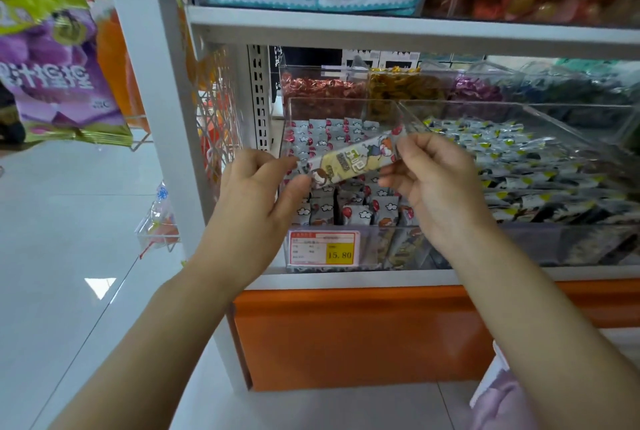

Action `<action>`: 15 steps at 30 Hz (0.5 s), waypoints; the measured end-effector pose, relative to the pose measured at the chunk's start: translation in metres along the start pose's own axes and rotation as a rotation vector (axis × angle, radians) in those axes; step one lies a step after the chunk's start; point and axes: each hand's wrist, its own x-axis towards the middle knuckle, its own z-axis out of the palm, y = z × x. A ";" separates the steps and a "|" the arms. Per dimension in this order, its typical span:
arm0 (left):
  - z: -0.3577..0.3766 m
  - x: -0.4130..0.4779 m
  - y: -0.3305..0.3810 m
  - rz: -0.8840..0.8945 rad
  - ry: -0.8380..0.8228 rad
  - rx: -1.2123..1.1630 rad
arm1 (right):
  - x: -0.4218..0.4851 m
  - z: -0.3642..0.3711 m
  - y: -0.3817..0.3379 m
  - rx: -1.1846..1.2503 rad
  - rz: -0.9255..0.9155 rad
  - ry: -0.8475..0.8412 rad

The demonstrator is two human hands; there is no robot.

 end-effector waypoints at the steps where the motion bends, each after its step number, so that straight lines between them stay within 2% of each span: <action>1: 0.001 0.000 0.002 -0.002 -0.011 -0.037 | -0.003 0.001 0.002 0.061 0.048 -0.004; 4: 0.000 0.001 0.004 -0.050 -0.013 -0.200 | -0.009 0.002 0.003 0.199 0.146 -0.022; 9: -0.006 0.001 0.004 -0.463 -0.002 -0.845 | -0.020 -0.002 0.007 0.330 0.301 -0.128; 12: -0.008 0.001 0.004 -0.552 0.027 -0.967 | -0.023 0.000 0.011 0.355 0.317 -0.153; 15: -0.008 0.000 0.002 -0.581 0.027 -1.040 | -0.022 0.001 0.013 0.390 0.321 -0.106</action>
